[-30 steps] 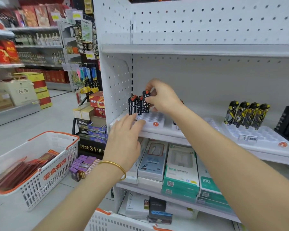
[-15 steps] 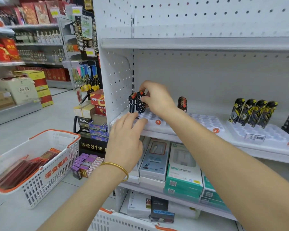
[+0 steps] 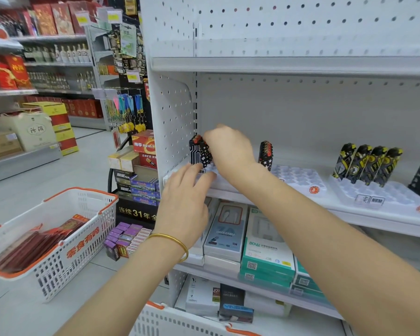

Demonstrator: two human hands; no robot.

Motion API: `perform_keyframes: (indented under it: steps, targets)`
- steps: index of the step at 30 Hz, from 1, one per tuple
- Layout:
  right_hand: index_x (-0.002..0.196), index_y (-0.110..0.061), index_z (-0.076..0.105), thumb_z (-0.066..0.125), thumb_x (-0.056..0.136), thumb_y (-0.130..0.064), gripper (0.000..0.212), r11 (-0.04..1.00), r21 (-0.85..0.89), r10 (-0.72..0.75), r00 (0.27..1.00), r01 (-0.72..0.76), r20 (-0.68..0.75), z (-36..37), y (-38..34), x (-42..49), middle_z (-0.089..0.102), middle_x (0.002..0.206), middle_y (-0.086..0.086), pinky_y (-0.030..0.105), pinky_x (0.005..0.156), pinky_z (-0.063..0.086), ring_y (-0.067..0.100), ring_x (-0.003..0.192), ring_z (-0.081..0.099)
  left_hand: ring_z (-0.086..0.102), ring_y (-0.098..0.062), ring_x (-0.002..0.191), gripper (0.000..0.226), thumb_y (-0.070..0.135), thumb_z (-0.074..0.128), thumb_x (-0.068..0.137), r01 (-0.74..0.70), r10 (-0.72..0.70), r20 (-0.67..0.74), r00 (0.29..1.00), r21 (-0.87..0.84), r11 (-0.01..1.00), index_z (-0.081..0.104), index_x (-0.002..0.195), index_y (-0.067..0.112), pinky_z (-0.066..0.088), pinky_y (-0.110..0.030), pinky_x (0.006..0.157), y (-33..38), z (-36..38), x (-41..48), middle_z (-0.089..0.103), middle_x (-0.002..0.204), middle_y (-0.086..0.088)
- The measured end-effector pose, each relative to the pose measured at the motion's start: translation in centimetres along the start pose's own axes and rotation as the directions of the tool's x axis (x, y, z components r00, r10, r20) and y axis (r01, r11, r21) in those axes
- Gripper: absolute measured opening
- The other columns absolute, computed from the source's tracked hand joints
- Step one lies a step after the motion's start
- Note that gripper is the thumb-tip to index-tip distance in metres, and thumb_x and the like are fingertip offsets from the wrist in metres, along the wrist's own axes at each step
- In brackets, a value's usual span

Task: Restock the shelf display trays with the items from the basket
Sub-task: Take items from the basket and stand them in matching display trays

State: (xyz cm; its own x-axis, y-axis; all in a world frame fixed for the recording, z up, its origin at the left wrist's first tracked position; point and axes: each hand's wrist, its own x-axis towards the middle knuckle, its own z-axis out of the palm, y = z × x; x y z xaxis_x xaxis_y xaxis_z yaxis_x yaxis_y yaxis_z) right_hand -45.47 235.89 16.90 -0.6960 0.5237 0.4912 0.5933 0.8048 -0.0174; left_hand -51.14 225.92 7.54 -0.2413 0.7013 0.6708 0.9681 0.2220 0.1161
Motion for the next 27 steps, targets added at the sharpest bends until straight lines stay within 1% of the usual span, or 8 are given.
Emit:
perform_keyframes:
  steps: [4,7,10,14,19,21,24,27]
  targets:
    - [0.086,-0.007,0.047,0.049,0.080,0.011,0.020,0.998,0.063,0.000,1.000,0.002,-0.026,-0.8,0.4,-1.0,0.037,0.079,0.006,0.032,0.061,0.038,0.028,0.081,0.052,0.042,-0.041,0.128,0.064,0.000,0.041,0.064,-0.033,0.033,-0.031,0.999,0.006,0.999,0.056,0.125,0.010,0.039,-0.053,0.103,0.0,-0.5,-0.3,0.050,0.135,-0.019]
    - [0.109,-0.010,0.064,0.053,0.087,-0.001,0.026,0.935,0.355,0.035,0.990,0.017,-0.139,-2.0,1.1,-4.1,0.056,0.099,0.008,0.037,0.080,0.049,0.028,0.089,0.059,0.043,-0.034,0.127,0.057,0.004,0.034,0.069,-0.068,0.057,-0.170,0.984,-0.062,0.996,0.059,0.120,0.009,0.037,-0.045,0.105,0.5,-1.6,-1.9,0.050,0.136,-0.014]
    - [0.108,-0.018,0.068,0.057,0.088,-0.008,0.025,0.813,0.583,0.037,0.996,0.019,-0.084,-1.9,1.0,-11.5,0.059,0.091,-0.005,0.022,0.080,0.046,0.013,0.072,0.058,0.050,-0.026,0.112,0.046,0.009,0.036,0.069,-0.066,0.027,-0.193,0.981,-0.198,0.978,0.064,0.106,0.011,0.039,-0.037,0.094,1.7,-1.3,-6.3,0.058,0.123,-0.005]
    - [0.099,-0.026,0.066,0.059,0.088,-0.014,0.018,0.712,0.663,0.083,0.966,-0.229,0.244,4.7,1.4,-20.5,0.063,0.083,-0.006,0.022,0.064,0.048,0.011,0.060,0.063,0.052,-0.026,0.100,0.036,0.009,0.040,0.071,0.091,-0.017,0.241,0.970,-0.302,0.949,0.065,0.097,0.013,0.039,-0.036,0.087,1.3,4.1,-12.5,0.062,0.105,-0.001]
    - [0.111,-0.014,0.063,0.054,0.093,-0.018,0.021,0.687,0.466,0.043,0.671,-0.558,0.740,17.0,2.6,-29.2,0.066,0.089,0.002,0.025,0.053,0.049,0.015,0.064,0.065,0.056,-0.022,0.105,0.030,0.000,0.045,0.088,0.506,-0.255,0.750,0.610,-0.121,0.854,0.064,0.107,0.014,0.043,-0.029,0.088,-0.7,12.5,-20.7,0.058,0.120,-0.005]
    - [0.113,-0.009,0.062,0.053,0.094,-0.014,0.022,0.647,0.388,0.041,0.538,-0.656,0.842,20.5,3.0,-32.1,0.063,0.093,0.005,0.026,0.053,0.050,0.015,0.064,0.063,0.057,-0.023,0.105,0.033,0.001,0.044,0.090,0.510,-0.296,0.839,0.457,0.026,0.860,0.060,0.116,0.013,0.047,-0.030,0.087,-1.7,15.2,-24.8,0.054,0.129,-0.007]
    - [0.117,-0.005,0.059,0.050,0.095,-0.011,0.025,0.630,0.276,0.020,0.370,-0.726,0.929,23.4,3.2,-35.2,0.062,0.099,0.008,0.022,0.055,0.052,0.012,0.066,0.061,0.058,-0.020,0.083,0.043,0.001,0.045,0.092,0.479,-0.361,0.918,0.163,0.247,0.842,0.045,0.134,0.011,0.048,-0.025,0.065,-3.5,18.0,-31.2,0.049,0.132,-0.012]
    - [0.123,-0.005,0.055,0.048,0.096,-0.012,0.028,0.600,0.236,-0.011,0.287,-0.764,0.958,25.0,3.0,-36.5,0.062,0.099,0.009,0.019,0.054,0.052,0.011,0.066,0.061,0.053,-0.030,0.118,0.062,0.017,0.055,0.092,0.430,-0.422,0.904,-0.065,0.407,0.806,0.025,0.146,0.010,0.048,-0.032,0.091,-5.2,19.9,-37.4,0.042,0.141,-0.017]
